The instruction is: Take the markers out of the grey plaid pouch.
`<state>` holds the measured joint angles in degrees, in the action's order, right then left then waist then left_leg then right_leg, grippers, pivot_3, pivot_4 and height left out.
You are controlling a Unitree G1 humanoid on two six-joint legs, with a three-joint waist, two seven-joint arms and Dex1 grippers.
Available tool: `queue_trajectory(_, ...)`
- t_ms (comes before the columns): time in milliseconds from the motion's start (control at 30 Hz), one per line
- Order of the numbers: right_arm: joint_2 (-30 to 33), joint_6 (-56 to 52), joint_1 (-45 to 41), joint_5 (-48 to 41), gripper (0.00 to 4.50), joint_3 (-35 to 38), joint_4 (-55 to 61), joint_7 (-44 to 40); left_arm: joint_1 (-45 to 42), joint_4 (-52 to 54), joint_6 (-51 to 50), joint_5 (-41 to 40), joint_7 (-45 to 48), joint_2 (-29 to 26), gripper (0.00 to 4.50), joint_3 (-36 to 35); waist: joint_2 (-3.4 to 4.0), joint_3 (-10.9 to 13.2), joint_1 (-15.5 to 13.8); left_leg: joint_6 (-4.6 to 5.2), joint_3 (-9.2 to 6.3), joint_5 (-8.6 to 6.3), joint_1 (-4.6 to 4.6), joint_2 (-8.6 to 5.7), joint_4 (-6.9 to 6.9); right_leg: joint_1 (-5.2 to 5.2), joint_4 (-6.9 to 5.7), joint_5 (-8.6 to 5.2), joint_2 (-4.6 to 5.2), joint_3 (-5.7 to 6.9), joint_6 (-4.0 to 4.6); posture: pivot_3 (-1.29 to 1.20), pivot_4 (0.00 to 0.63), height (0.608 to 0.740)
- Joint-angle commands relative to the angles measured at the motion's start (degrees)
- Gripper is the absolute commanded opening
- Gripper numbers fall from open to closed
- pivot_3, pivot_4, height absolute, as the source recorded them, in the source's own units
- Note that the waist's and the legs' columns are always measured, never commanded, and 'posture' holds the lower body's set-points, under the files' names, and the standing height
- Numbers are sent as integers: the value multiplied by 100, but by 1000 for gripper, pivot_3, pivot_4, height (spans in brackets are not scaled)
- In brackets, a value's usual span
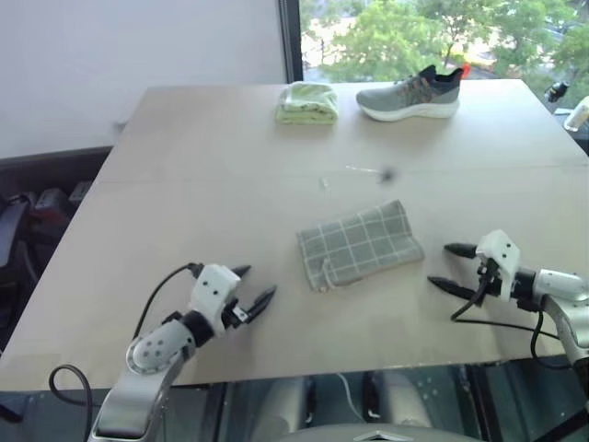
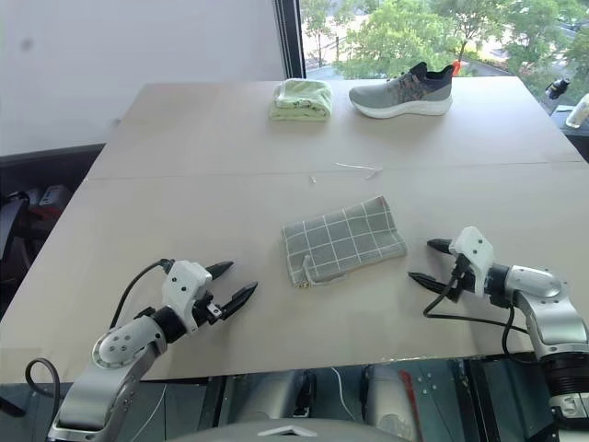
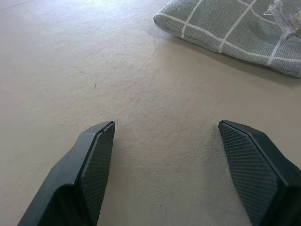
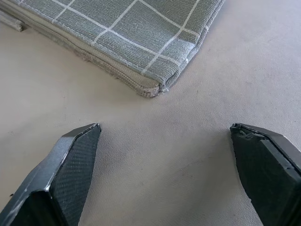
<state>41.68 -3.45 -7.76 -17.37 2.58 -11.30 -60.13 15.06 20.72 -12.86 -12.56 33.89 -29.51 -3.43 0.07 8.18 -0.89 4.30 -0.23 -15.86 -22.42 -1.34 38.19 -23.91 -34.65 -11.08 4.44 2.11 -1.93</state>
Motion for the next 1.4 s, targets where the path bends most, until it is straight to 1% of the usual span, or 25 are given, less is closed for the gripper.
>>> queue_trajectory(33,141,-32,79,114,4500,107,-91,4,87,-205,-54,88,-46,-61,3633,-100,0,0,0,0,0,0,0,0,0,0,0,0,0,0,0,0,150,740)
queue_trajectory(733,267,-61,54,110,4500,137,-96,-45,126,-206,-12,50,-94,3,3633,-35,2,-1,-6,0,0,0,-1,-1,1,0,0,0,1,0,0,0,150,740)
queue_trajectory(867,254,-387,151,-189,4500,180,182,-225,111,-174,129,183,-22,-108,3633,26,2,-1,-6,0,0,0,-1,-1,1,0,0,0,1,0,0,0,150,740)
queue_trajectory(967,248,-728,253,-526,4500,259,519,-389,-35,-244,783,740,35,-417,3633,164,2,0,-9,0,0,0,-2,0,0,-1,0,0,1,1,1,0,150,740)
queue_trajectory(1000,244,-792,255,-571,4500,263,578,-404,-134,-361,1159,1010,38,-567,3633,229,3,1,-8,0,0,0,-3,0,-1,-2,0,0,1,1,1,0,150,740)
queue_trajectory(1067,229,-881,240,-606,4500,269,648,-403,-285,-610,1796,1450,27,-808,3633,364,8,4,-7,0,0,0,-3,0,-2,-4,0,1,1,0,2,0,150,740)
queue_trajectory(1133,215,-915,215,-594,4500,271,667,-384,-381,-821,2220,1683,40,-947,3633,470,14,7,-2,-4,0,-2,-4,0,-2,-4,0,1,2,-1,2,0,150,740)
queue_trajectory(1167,202,-909,170,-569,4500,259,653,-371,-502,-1033,2678,1981,-13,-1087,3633,571,16,7,0,-20,0,-11,-4,0,-2,-5,0,1,3,-1,2,0,150,740)
queue_trajectory(1267,171,-913,85,-548,4500,263,672,-334,-1046,-1810,4315,3102,-448,-1518,3633,897,25,10,-20,-24,1,-13,-5,-1,-2,-10,-1,1,3,-1,3,0,150,740)
queue_trajectory(1400,171,-943,132,-559,4500,318,769,-301,-1814,-2686,5574,4276,-1325,-1704,3633,1220,52,8,-45,-25,7,-13,-15,-1,-2,-19,-5,4,8,-1,6,0,150,740)
